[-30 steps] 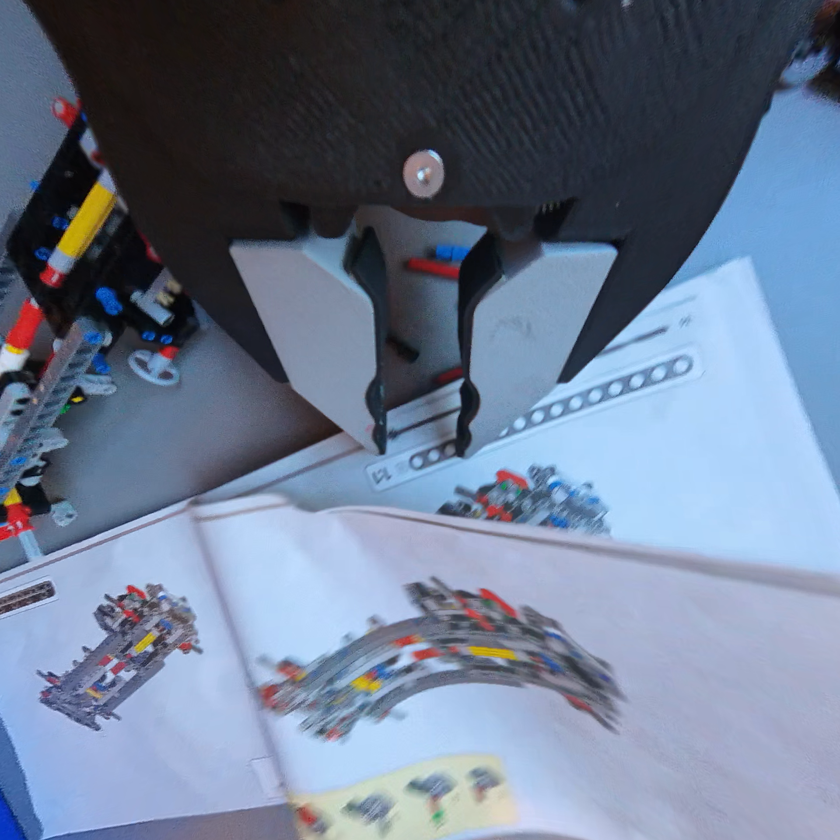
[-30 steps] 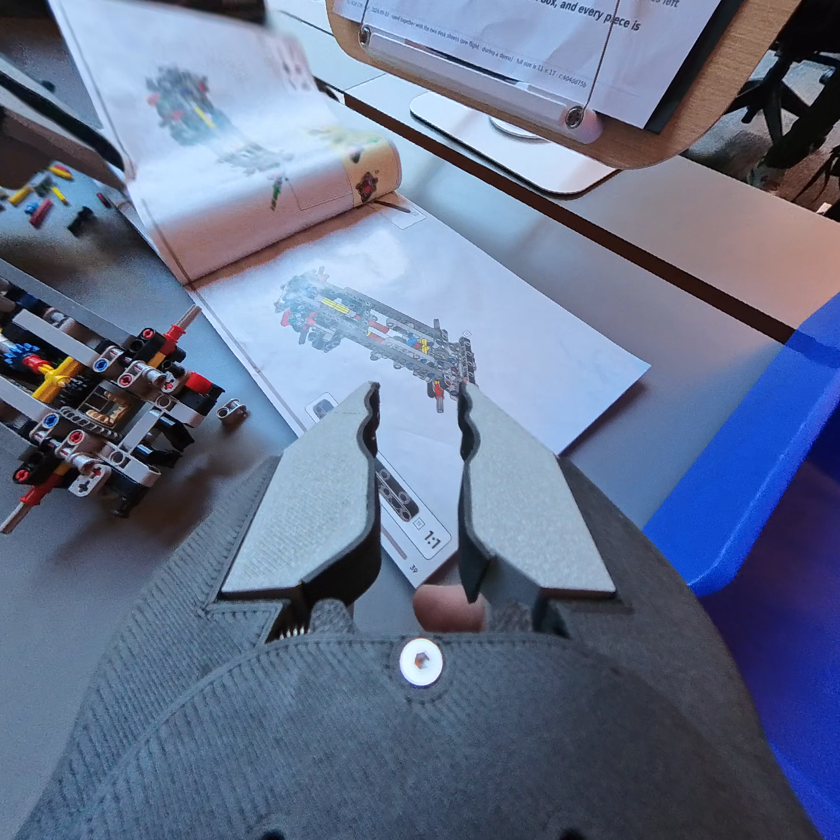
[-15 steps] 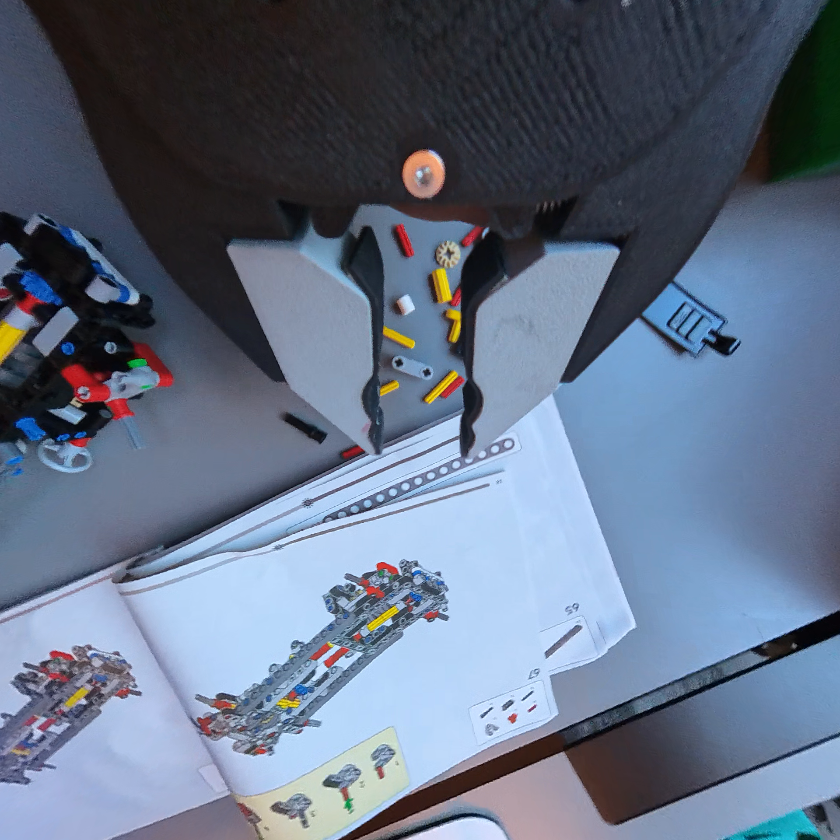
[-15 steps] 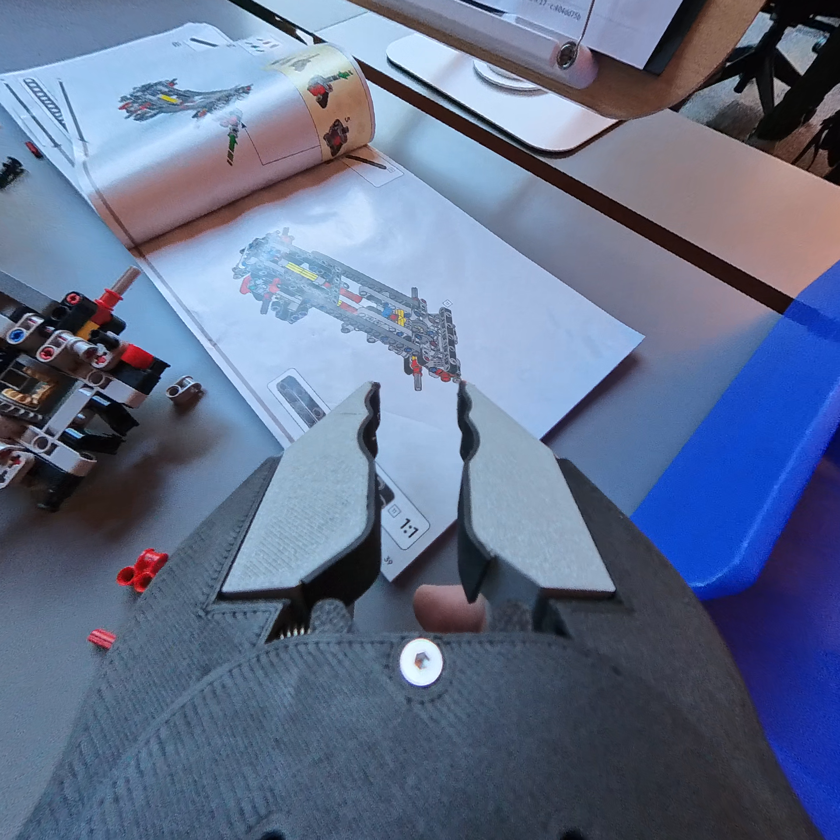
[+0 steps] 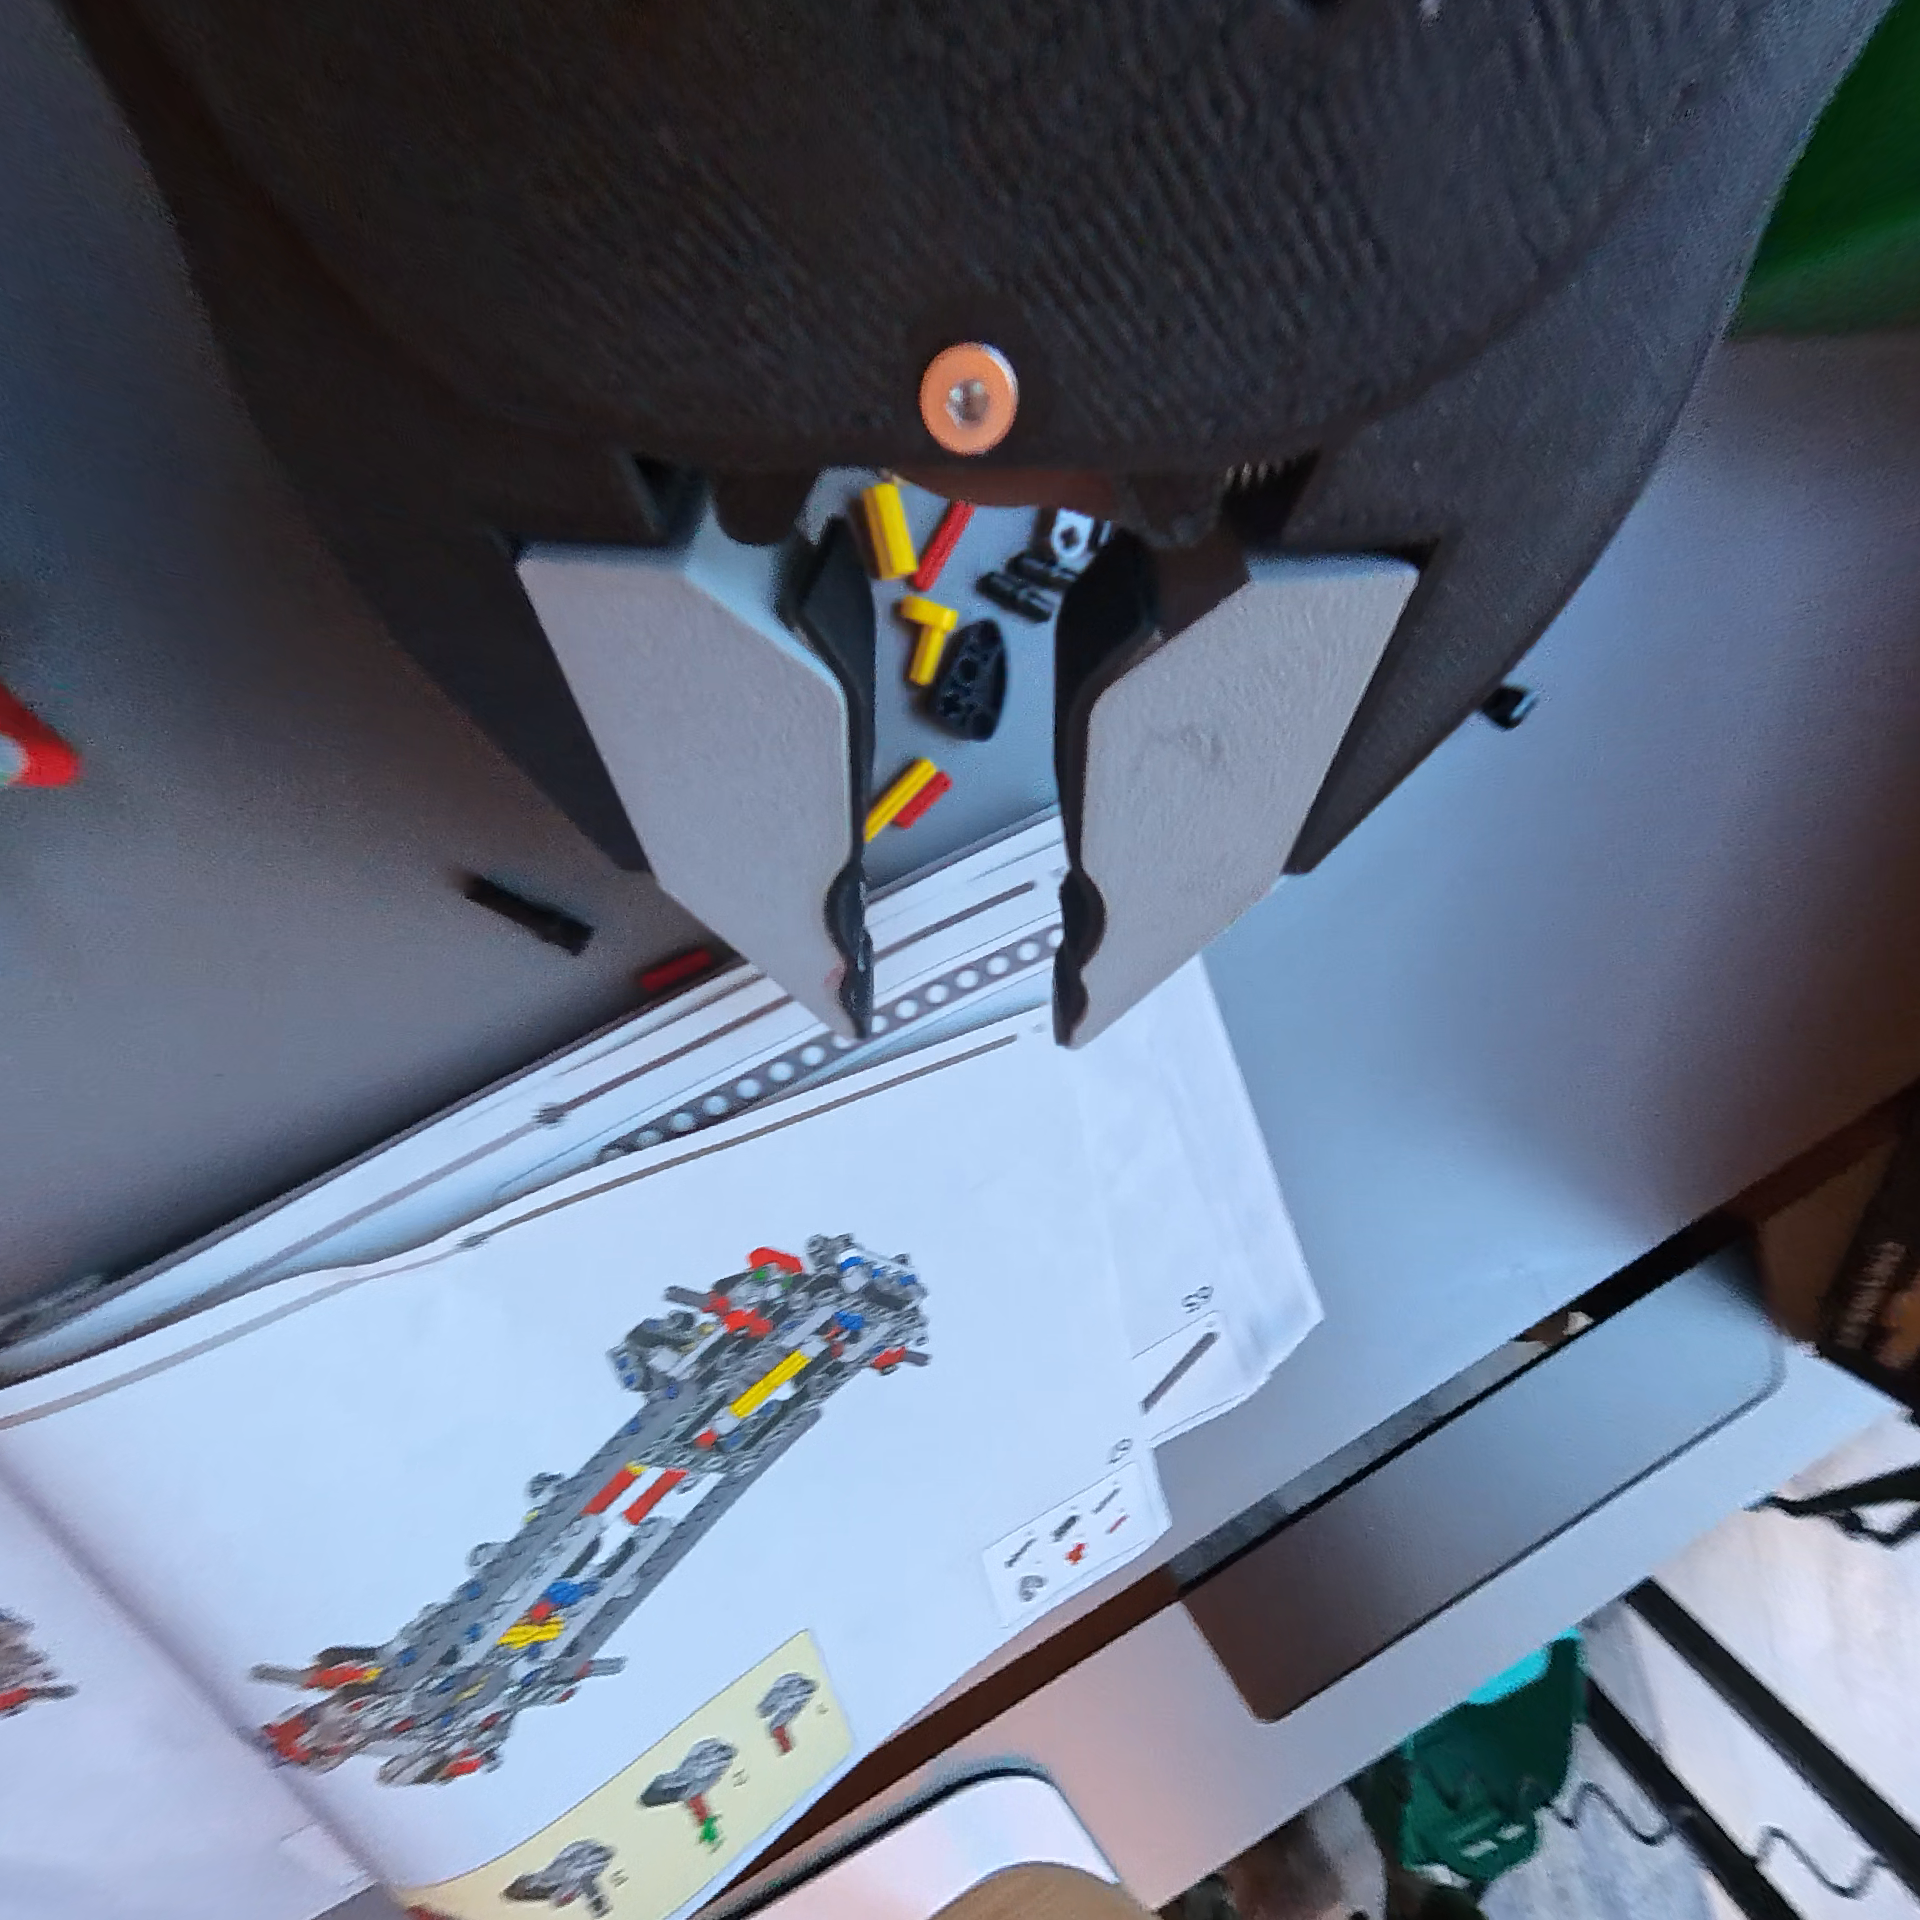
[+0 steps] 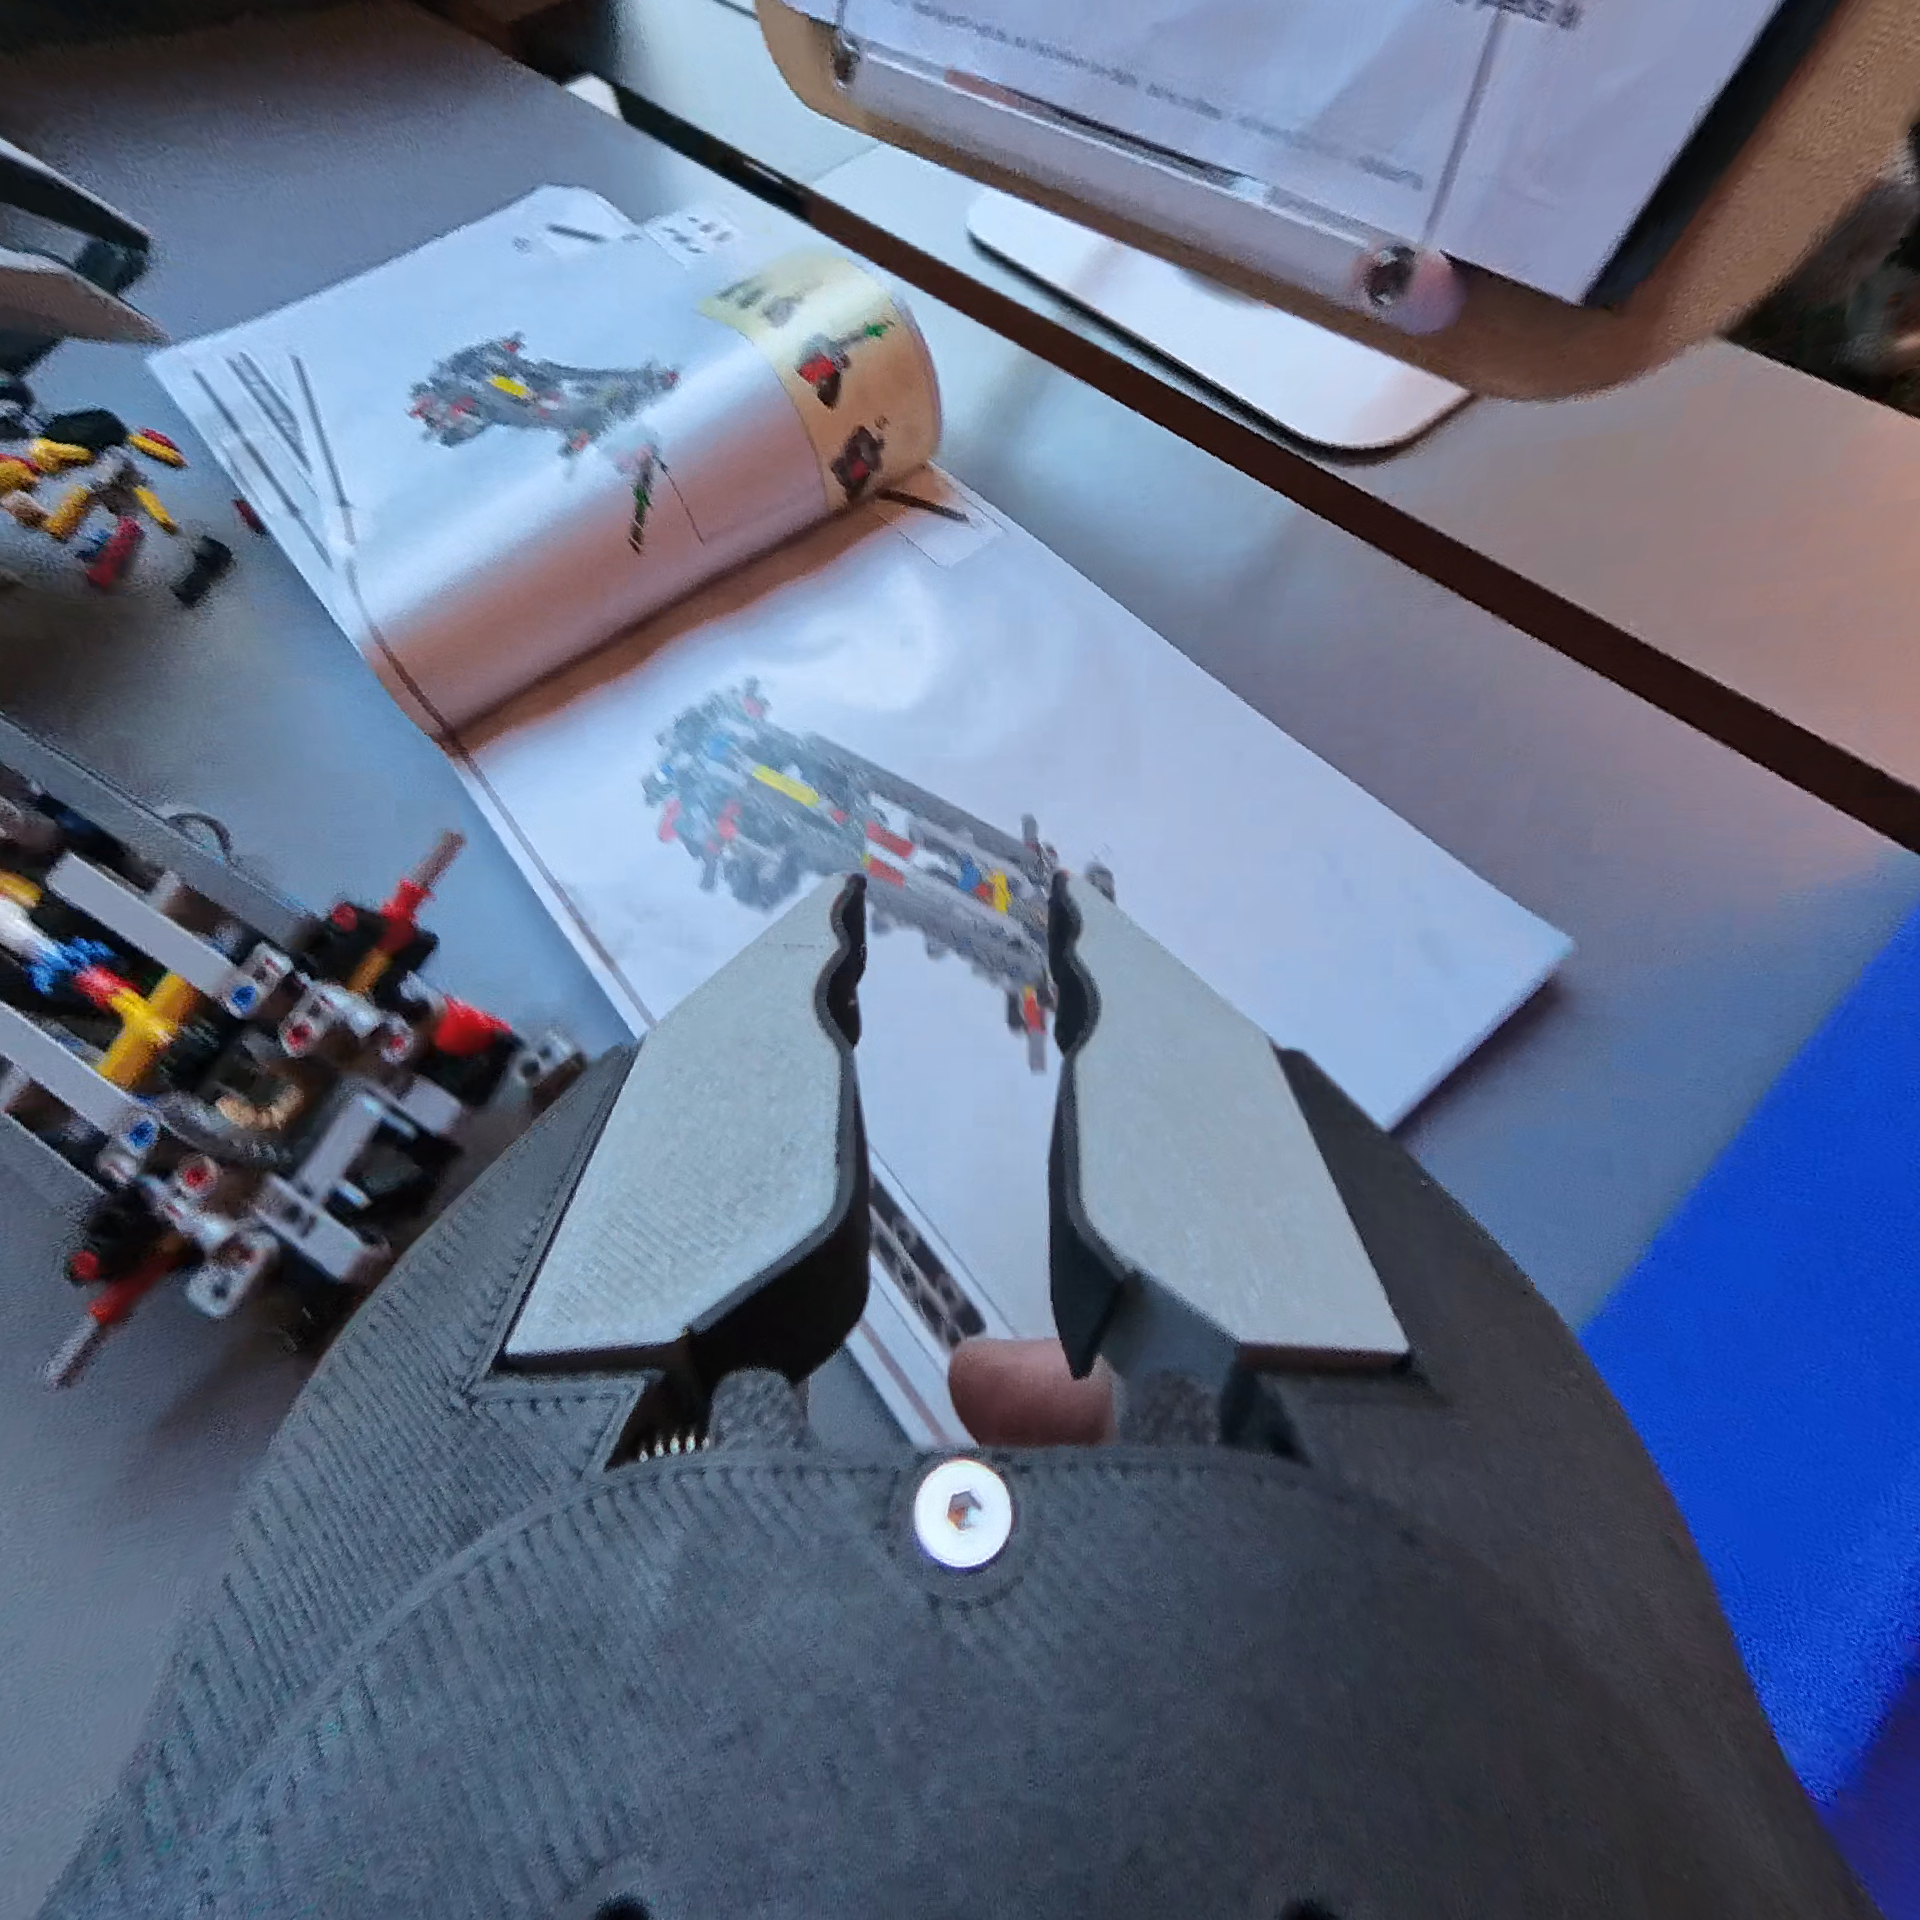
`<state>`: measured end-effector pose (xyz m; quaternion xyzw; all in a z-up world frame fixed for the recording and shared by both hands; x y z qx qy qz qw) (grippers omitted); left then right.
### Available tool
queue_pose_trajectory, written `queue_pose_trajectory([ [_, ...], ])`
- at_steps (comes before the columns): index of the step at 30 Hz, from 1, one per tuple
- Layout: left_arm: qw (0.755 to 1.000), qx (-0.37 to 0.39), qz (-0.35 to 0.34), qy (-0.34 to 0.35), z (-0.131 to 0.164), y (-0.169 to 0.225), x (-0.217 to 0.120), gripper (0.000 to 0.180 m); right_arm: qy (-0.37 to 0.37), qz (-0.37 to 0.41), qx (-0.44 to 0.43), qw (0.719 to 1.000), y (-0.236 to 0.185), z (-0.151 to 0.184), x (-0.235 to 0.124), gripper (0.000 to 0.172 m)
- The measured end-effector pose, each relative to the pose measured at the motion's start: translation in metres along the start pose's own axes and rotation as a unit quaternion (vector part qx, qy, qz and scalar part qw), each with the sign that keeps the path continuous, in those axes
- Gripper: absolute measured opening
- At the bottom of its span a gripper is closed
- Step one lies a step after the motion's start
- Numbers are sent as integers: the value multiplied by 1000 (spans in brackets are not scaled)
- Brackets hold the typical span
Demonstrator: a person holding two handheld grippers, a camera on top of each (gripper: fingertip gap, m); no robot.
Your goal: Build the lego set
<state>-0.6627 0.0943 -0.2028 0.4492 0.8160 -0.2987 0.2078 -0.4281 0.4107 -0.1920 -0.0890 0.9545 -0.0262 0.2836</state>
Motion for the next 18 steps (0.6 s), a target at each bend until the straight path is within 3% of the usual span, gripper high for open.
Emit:
queue_pose_trajectory([
  [5,1000,-9,-9,-16,8,-4,4,32,-51,-33,-17,998,-9,-37,45,33],
  [12,998,-35,-41,-28,15,-24,1,34,-161,-88,-16,983,-23,-49,130,29],
  [18,998,-34,-46,-29,15,-26,-1,34,-172,-117,-33,978,-44,-67,167,28],
])
Point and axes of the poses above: each gripper's, where its closed fingertips meet, x out along the fingers, z out of its underside, y = z × x across the jaws, the point moved 4 cm from there along -x, back along the fingers, and after that the axes turned 5 degrees about -z, right-handed, at the moved point
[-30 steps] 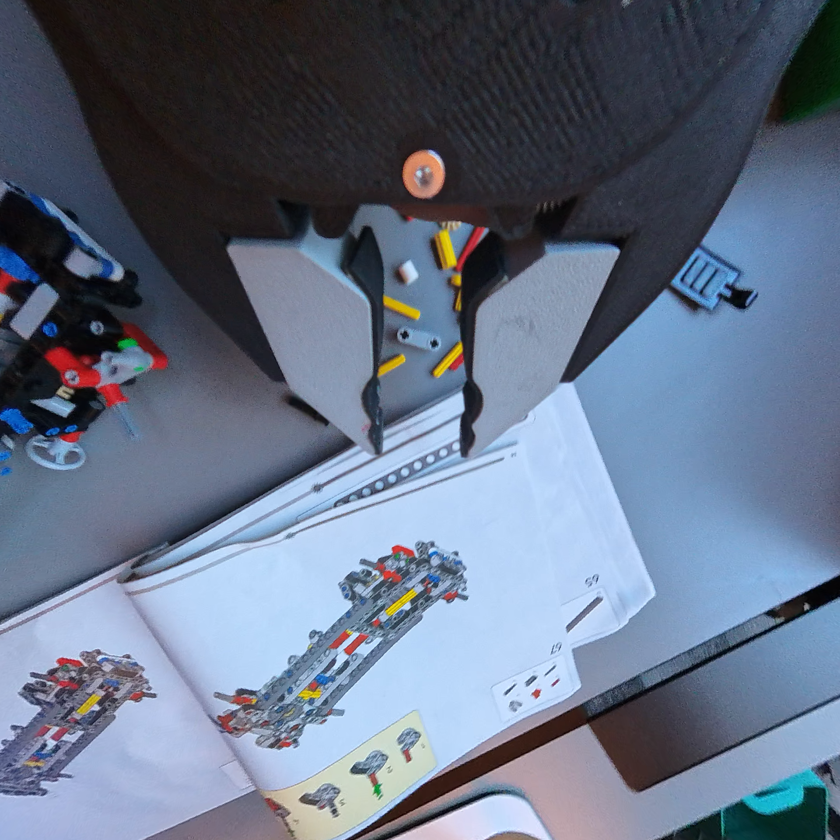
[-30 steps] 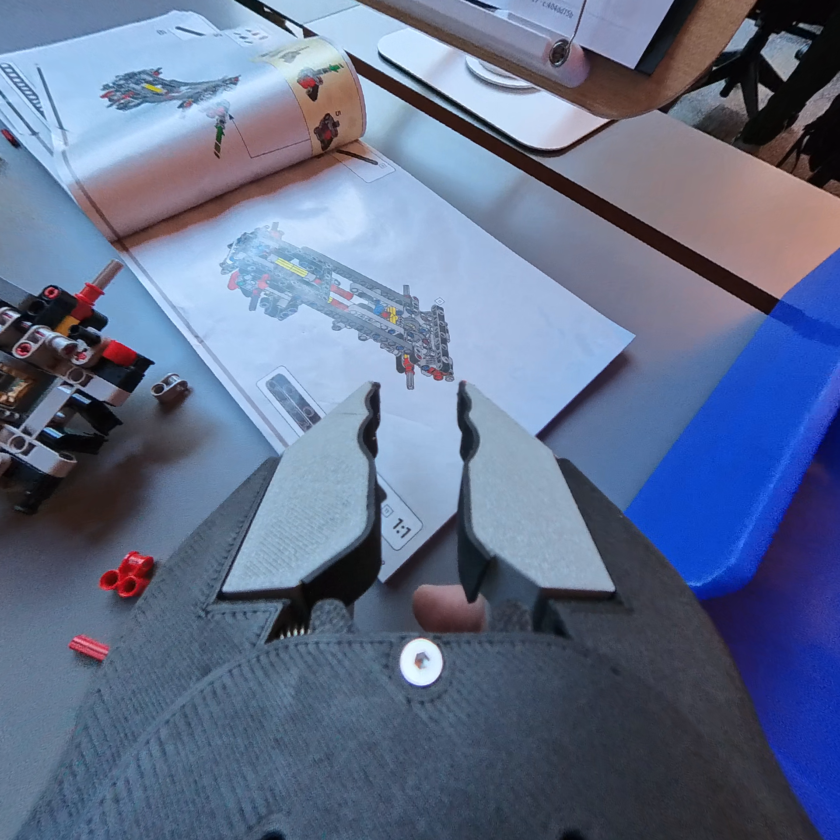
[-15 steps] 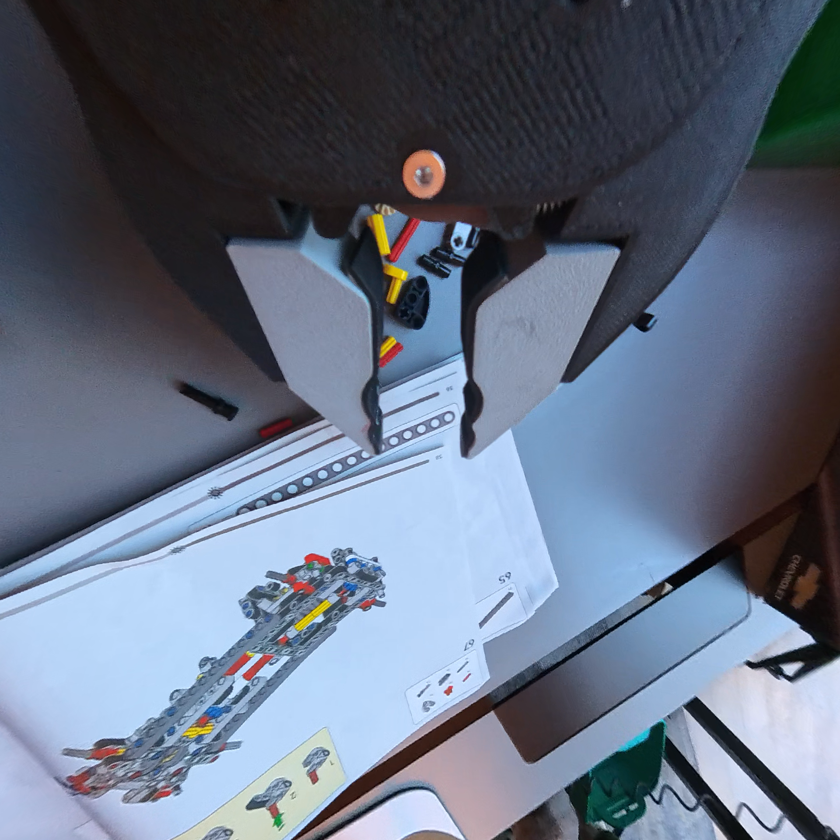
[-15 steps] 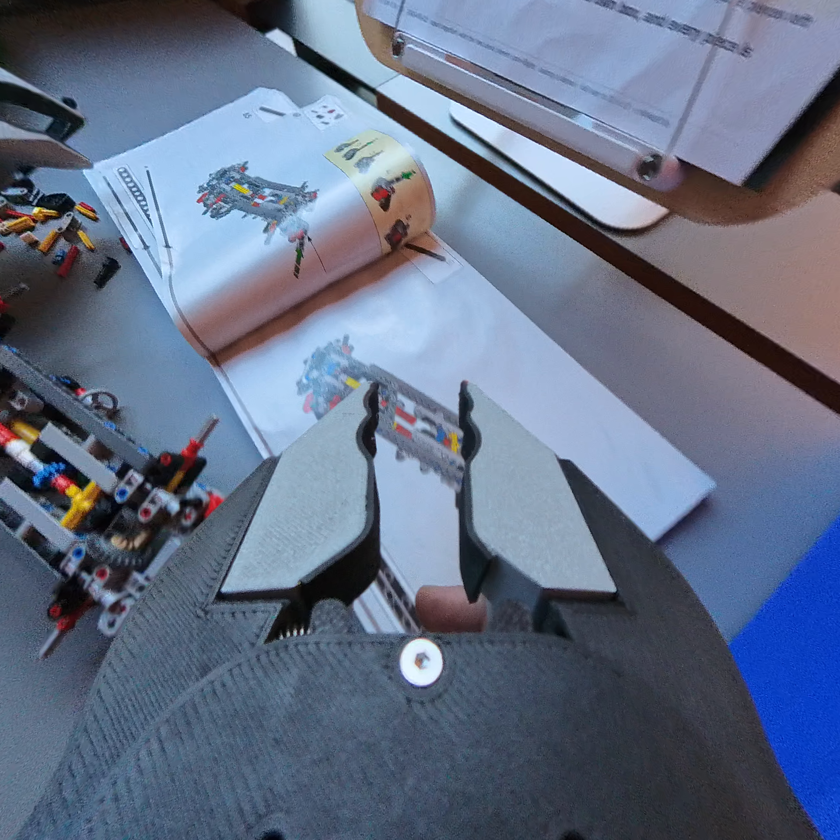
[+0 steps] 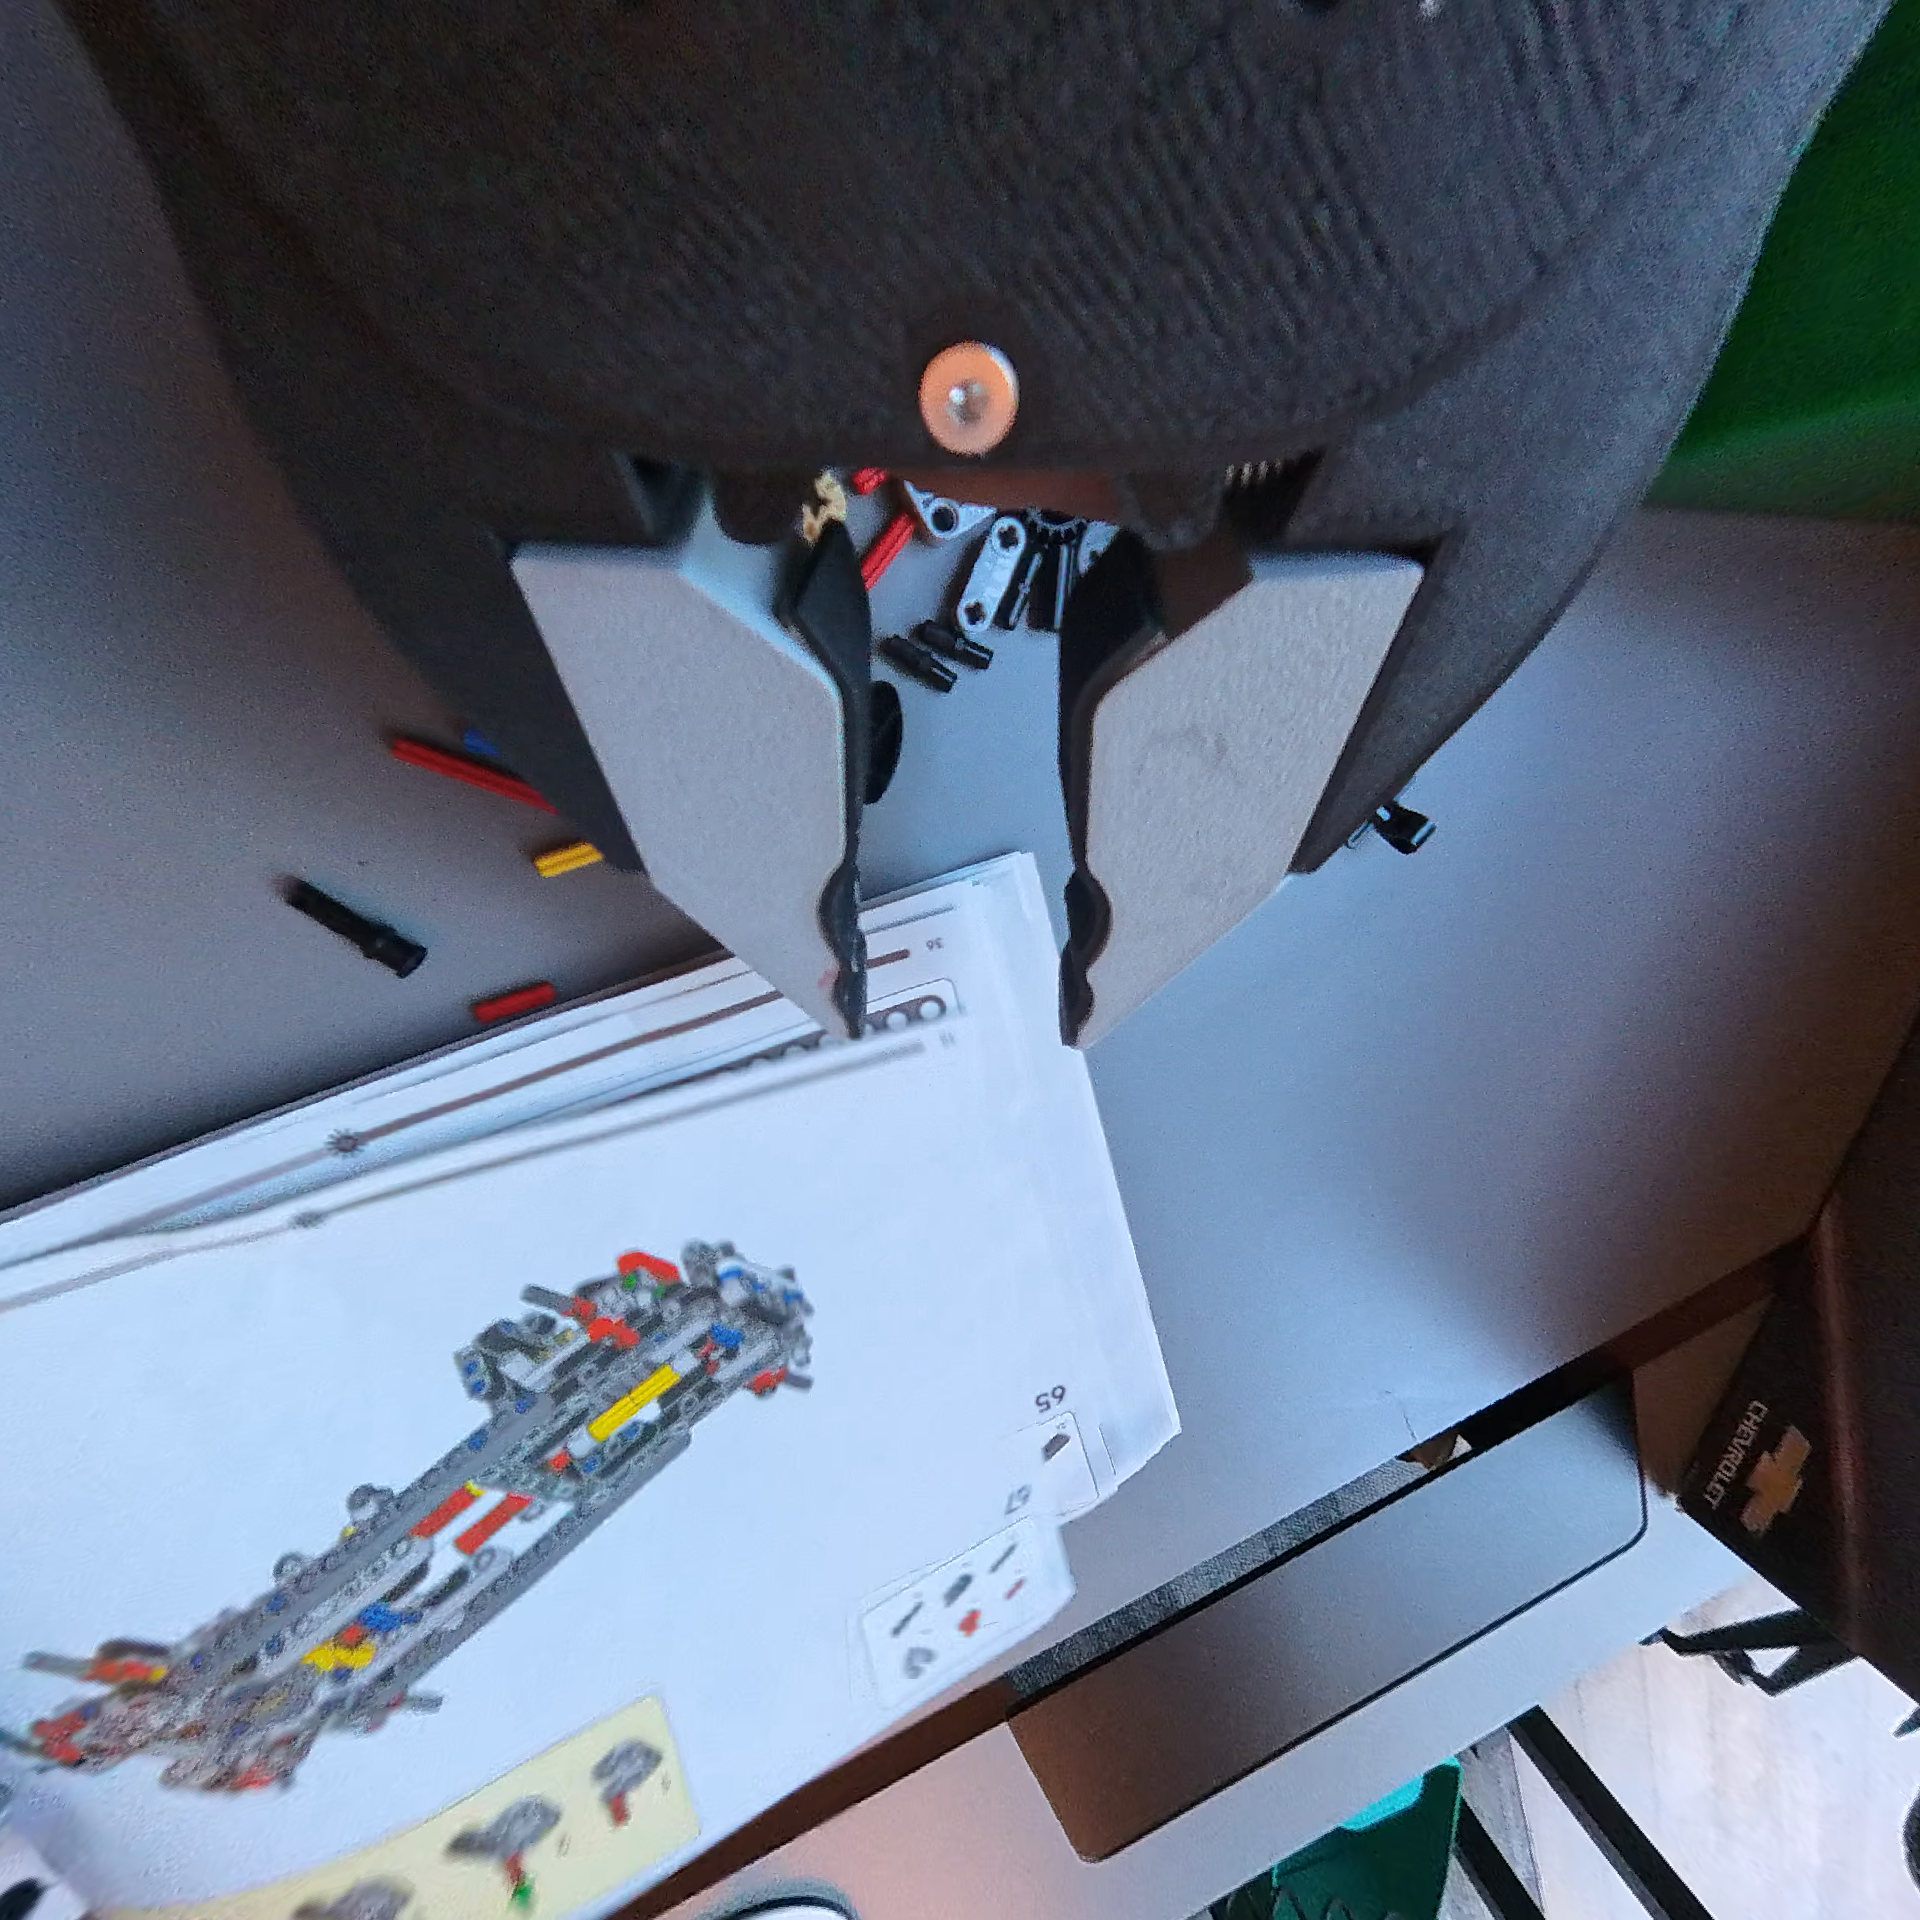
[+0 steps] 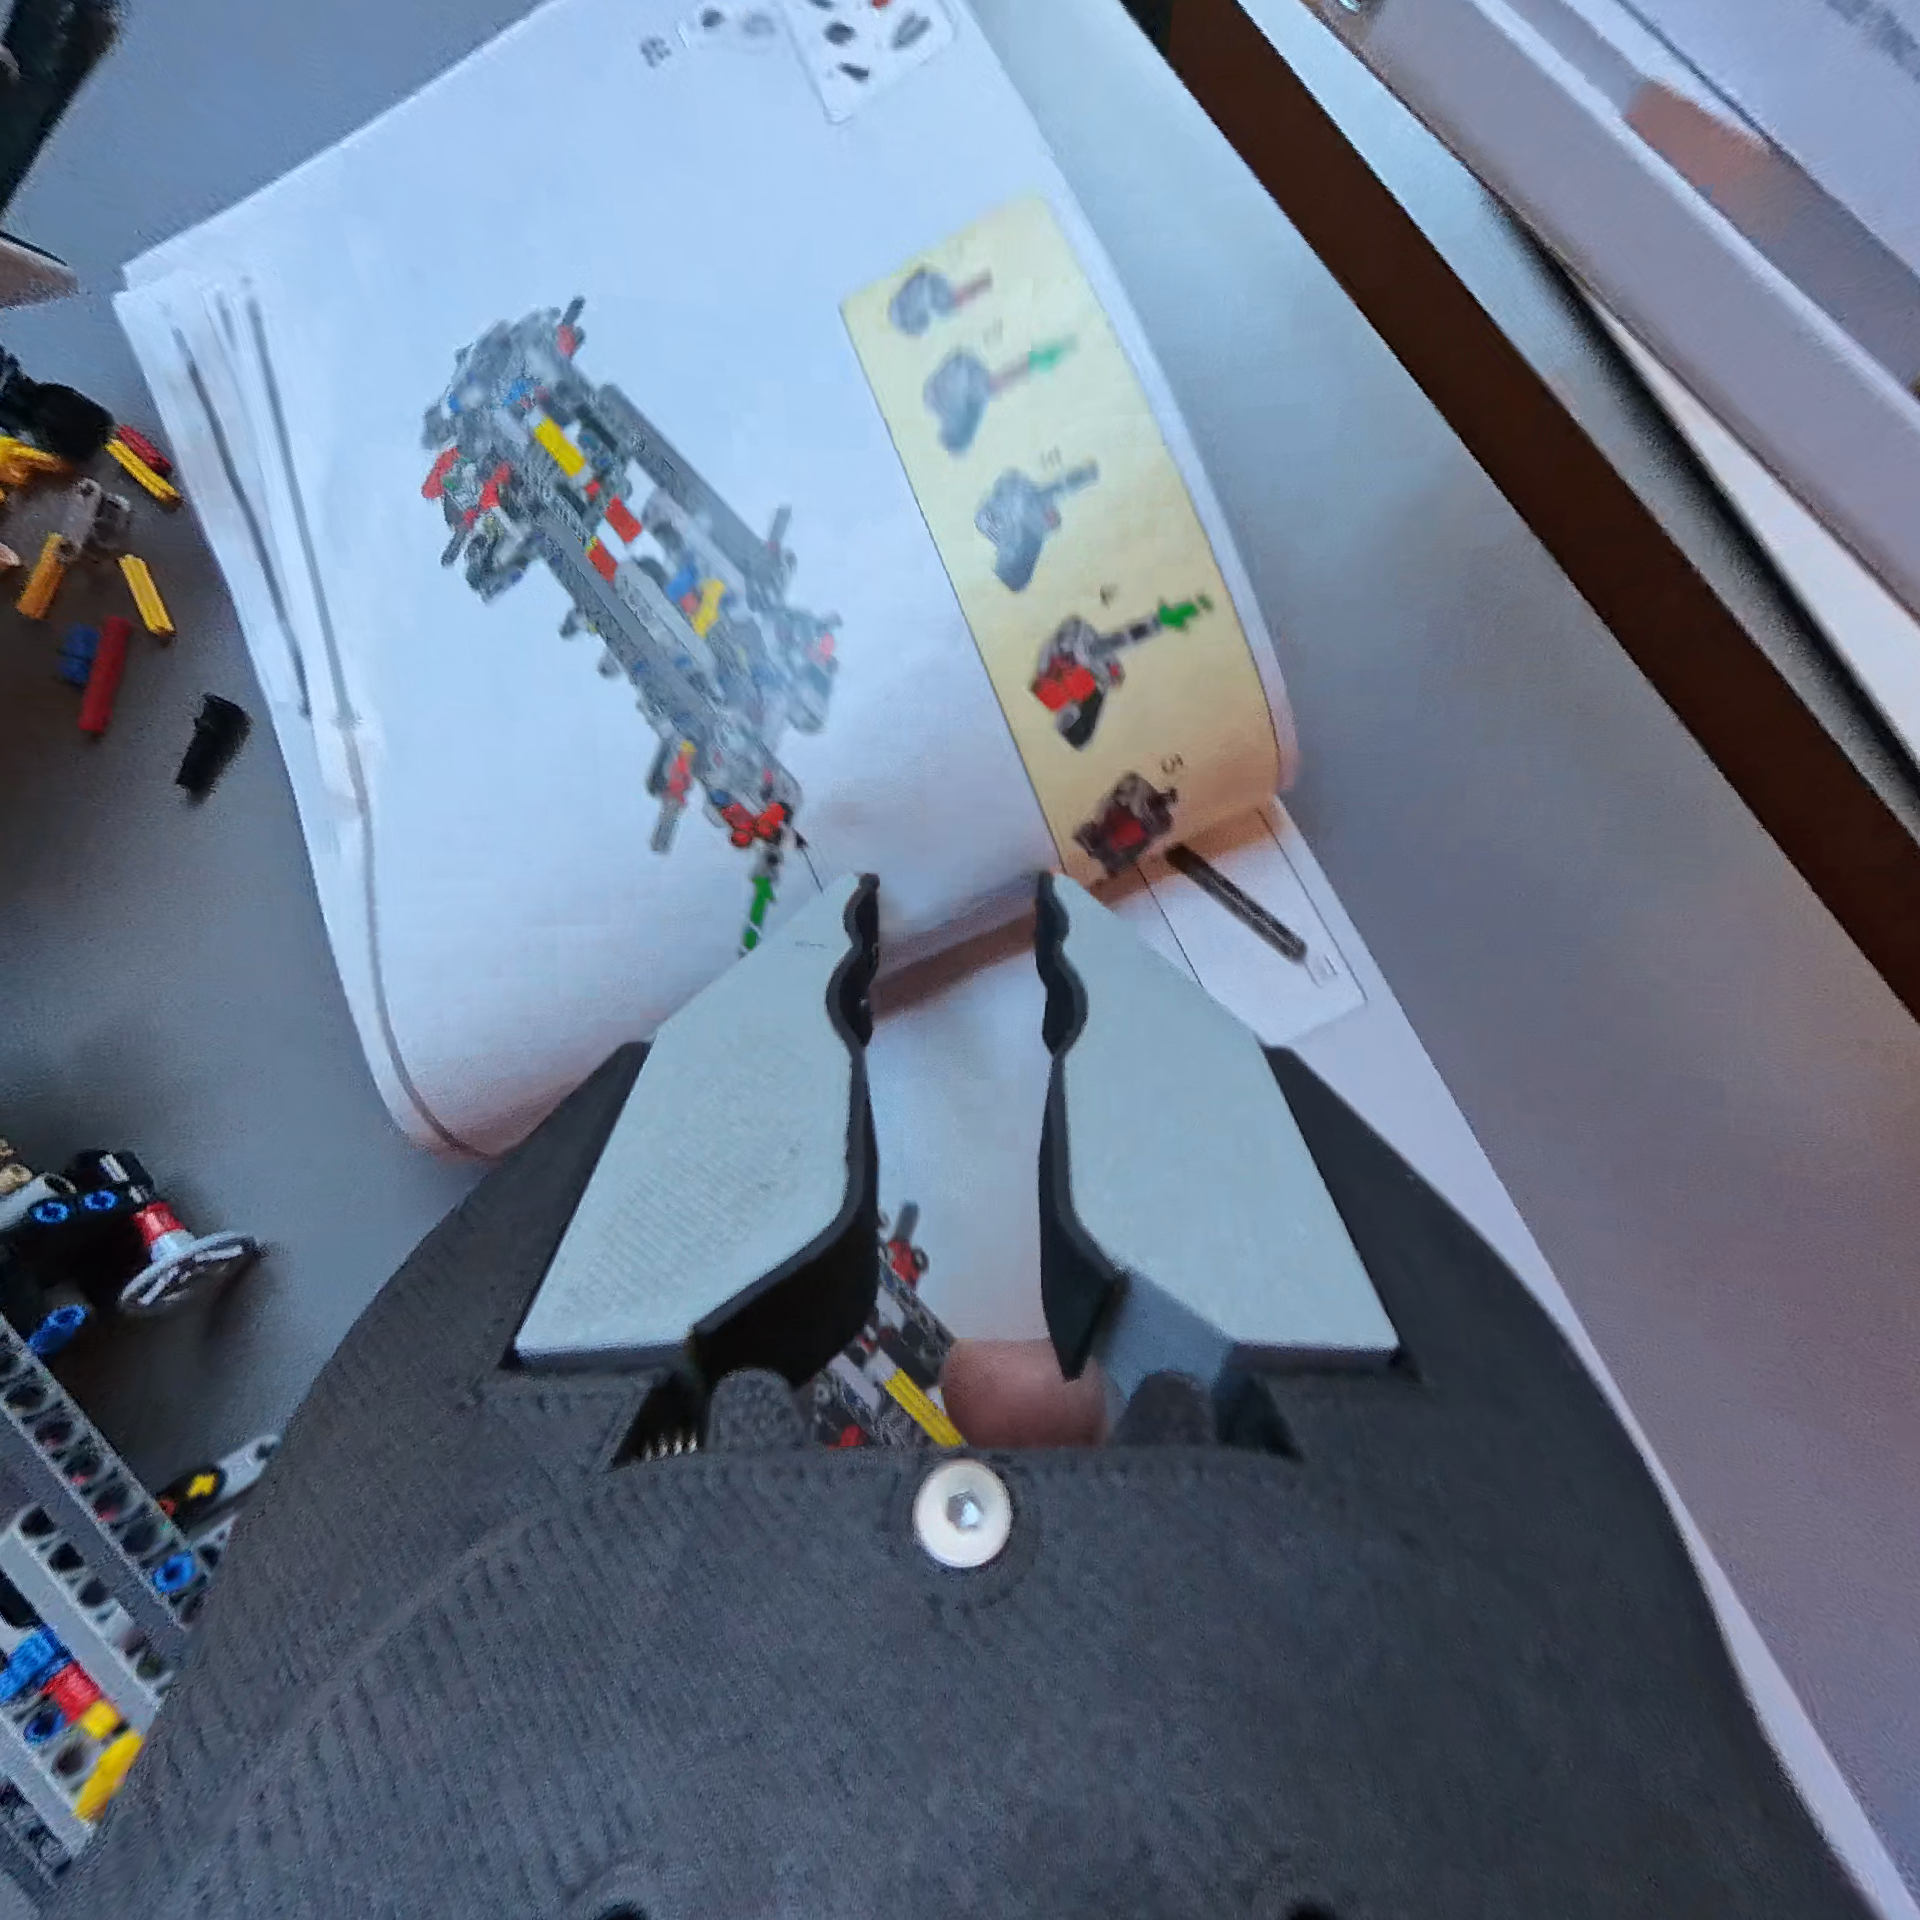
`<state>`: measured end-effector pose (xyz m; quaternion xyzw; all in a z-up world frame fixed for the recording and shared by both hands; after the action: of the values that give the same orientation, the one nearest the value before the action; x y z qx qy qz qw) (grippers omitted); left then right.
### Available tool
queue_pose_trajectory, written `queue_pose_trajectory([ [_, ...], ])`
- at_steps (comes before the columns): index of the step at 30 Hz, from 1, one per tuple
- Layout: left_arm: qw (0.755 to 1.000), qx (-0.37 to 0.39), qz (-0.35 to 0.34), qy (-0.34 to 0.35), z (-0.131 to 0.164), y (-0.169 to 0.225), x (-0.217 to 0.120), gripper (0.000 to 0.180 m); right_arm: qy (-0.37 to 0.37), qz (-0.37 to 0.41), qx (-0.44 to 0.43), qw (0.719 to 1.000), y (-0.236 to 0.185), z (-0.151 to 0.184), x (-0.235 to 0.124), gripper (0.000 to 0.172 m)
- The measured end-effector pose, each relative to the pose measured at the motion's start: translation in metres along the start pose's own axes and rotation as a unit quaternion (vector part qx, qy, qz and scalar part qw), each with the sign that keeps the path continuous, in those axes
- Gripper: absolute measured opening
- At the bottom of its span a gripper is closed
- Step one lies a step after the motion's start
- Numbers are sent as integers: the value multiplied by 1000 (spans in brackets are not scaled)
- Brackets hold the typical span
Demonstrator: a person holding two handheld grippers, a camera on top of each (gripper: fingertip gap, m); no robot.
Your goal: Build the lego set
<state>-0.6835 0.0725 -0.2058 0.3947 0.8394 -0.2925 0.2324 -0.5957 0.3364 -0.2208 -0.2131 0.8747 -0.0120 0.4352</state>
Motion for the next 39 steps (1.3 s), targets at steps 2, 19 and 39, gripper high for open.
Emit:
queue_pose_trajectory([
  [2,1000,0,1,0,0,0,0,35,-4,-5,-13,1000,-7,-6,7,28],
  [19,999,45,14,-23,8,20,11,35,36,20,-38,998,-22,-15,-23,29],
  [39,998,70,-8,-6,1,33,5,34,354,101,-59,928,-64,112,-146,24],
])
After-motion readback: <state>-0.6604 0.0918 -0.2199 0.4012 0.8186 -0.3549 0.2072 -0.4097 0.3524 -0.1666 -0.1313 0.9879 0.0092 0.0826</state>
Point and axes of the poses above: each gripper's, where its closed fingertips meet, x out along the fingers, z out of its underside, y = z × x across the jaws, the point moved 4 cm from there along -x, back along the fingers, and after that the axes turned 5 degrees about -z, right-handed, at the moved point
